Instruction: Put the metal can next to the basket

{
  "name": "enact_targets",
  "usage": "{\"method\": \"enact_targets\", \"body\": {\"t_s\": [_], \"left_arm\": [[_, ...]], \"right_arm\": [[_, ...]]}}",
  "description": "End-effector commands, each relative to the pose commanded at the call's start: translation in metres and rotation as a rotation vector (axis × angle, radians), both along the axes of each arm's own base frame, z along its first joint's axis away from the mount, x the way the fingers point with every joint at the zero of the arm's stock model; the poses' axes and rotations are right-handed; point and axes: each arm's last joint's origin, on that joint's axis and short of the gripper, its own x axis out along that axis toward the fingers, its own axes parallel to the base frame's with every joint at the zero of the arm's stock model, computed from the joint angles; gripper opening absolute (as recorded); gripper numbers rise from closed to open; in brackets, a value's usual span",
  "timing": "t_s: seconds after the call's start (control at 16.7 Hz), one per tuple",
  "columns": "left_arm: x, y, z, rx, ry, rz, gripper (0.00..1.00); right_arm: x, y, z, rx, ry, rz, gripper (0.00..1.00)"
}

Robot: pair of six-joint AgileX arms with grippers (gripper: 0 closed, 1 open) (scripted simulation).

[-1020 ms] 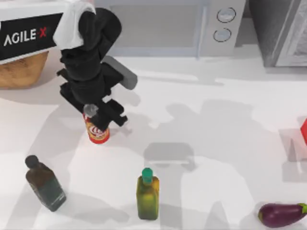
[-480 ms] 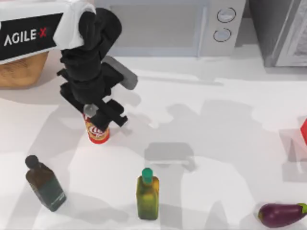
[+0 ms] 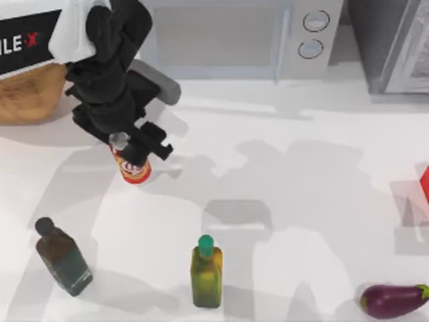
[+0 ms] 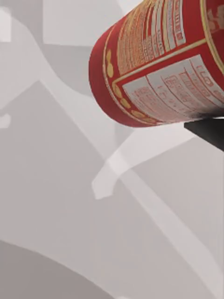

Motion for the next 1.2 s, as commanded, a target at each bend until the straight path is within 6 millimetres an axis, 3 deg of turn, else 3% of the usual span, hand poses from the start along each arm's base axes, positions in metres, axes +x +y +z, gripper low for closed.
{"method": "enact_targets", "body": {"t_s": [0.42,0.66,0.9,1.2], "left_arm": [[-0.011,0.032,0.018,-0.08,-0.02,0.148,0.0],[-0.012,0.085,0.018,-0.058,0.011,0.418,0.0],[-0.019,0.132,0.003,0.029,0.099,0.666,0.0],[-0.019,0.134,0.001,0.036,0.105,0.68,0.0]], "right_arm": [[0.0,0.0,0.0,0.0,0.0,0.0,1.0],[0.0,0.0,0.0,0.0,0.0,0.0,1.0],[0.0,0.0,0.0,0.0,0.0,0.0,1.0],[0.0,0.0,0.0,0.0,0.0,0.0,1.0]]}}
